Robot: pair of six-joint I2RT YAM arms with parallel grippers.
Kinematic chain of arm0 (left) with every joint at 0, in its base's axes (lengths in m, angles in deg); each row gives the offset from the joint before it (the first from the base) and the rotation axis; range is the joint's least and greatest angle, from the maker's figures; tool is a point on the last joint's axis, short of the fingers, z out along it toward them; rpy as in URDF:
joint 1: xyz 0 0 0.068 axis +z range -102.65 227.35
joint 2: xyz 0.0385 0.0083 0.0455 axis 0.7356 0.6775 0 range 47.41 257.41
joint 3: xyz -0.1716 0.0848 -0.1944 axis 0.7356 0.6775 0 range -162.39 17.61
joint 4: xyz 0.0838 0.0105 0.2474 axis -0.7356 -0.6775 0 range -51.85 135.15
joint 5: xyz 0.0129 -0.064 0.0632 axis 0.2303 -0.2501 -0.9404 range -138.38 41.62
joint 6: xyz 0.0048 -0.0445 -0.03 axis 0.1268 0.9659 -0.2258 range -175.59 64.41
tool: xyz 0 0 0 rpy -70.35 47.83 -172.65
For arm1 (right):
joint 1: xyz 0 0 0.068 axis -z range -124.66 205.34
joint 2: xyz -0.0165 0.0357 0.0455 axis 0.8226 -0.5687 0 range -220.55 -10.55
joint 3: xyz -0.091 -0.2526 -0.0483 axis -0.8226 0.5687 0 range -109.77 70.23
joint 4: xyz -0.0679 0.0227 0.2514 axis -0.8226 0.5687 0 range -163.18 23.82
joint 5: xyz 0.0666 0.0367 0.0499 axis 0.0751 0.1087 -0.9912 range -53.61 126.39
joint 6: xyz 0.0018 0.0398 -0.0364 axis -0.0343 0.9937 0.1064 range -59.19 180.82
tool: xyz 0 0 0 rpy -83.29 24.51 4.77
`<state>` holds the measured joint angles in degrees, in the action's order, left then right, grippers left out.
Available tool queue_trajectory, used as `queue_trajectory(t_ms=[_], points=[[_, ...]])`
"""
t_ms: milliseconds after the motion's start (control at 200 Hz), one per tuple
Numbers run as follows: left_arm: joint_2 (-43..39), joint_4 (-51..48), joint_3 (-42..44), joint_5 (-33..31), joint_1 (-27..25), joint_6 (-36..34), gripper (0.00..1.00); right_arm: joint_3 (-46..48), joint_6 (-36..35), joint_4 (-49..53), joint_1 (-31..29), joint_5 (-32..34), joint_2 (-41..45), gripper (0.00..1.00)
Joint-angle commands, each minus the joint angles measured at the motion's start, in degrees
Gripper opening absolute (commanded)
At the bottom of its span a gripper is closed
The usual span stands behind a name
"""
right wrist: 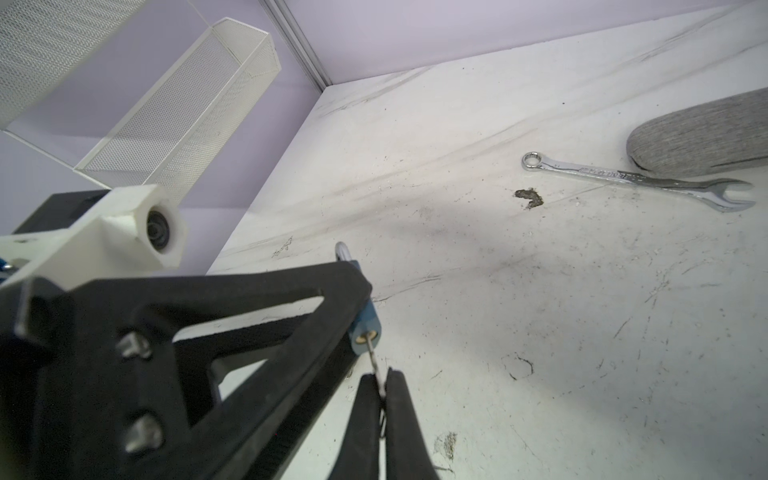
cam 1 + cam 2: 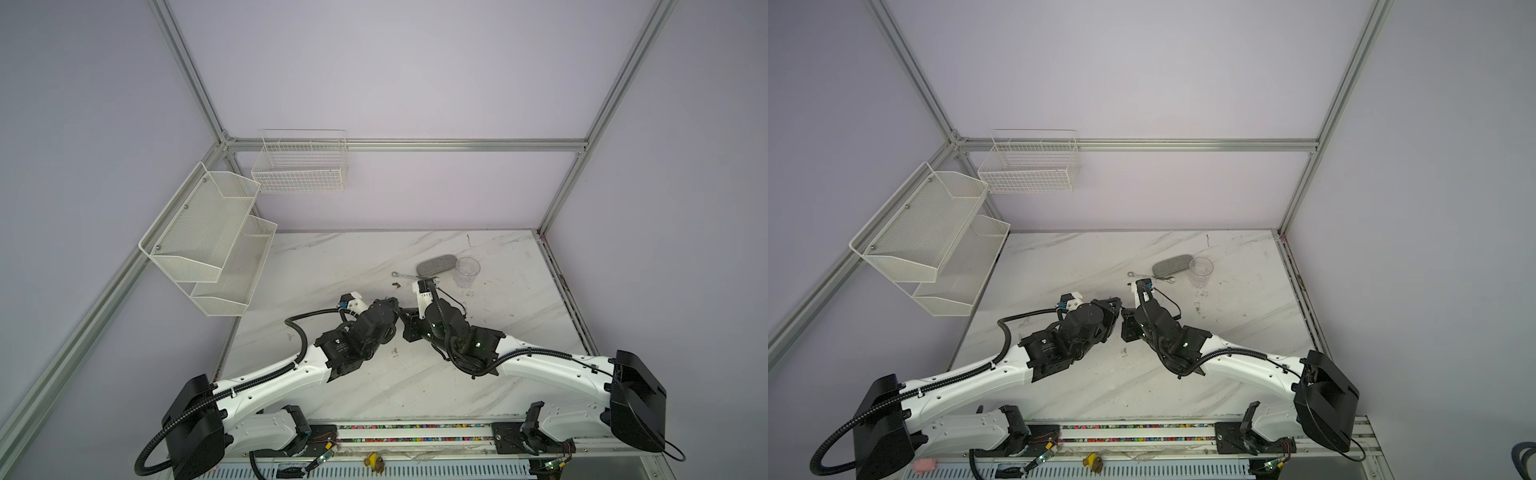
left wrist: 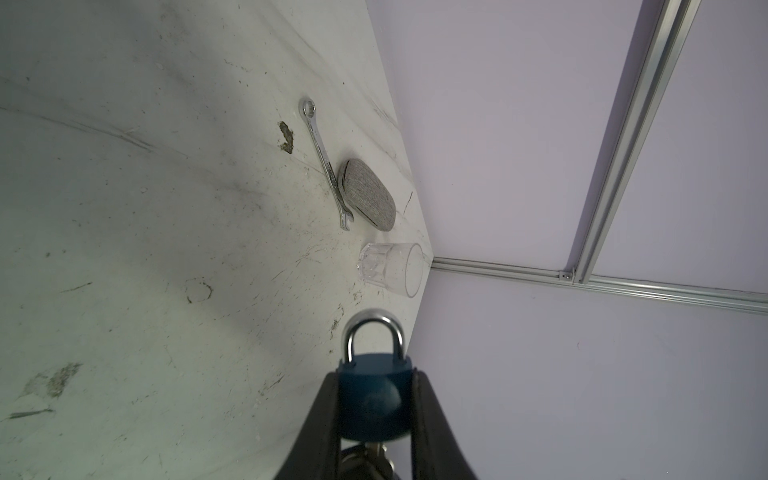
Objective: Unlock with the key
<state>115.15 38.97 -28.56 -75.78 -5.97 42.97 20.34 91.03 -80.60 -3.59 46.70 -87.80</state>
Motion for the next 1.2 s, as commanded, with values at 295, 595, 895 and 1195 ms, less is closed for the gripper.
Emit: queue_trajectory(t_ms=[295, 595, 895, 1195], points=[[-1.49, 7.44, -2.1, 12.84, -2.05, -3.24, 0.0, -2.53, -2.6, -2.89, -0.17, -0.82, 1.27, 0.0], [-5.03, 0.04, -1.09, 6.16, 1.9, -3.05, 0.0, 1.27, 0.88, 1.06, 0.14, 2.83, 4.44, 0.16], [-5.09, -1.99, -1.44, 3.41, 4.42, -3.18, 0.0, 1.96, 0.54, 1.73, 0.09, -0.32, 6.67, 0.29], [-4.65, -0.18, -0.76, 5.72, 5.49, -2.53, 0.0, 4.19, -1.01, -1.35, 2.61, -8.97, 10.87, 0.44]])
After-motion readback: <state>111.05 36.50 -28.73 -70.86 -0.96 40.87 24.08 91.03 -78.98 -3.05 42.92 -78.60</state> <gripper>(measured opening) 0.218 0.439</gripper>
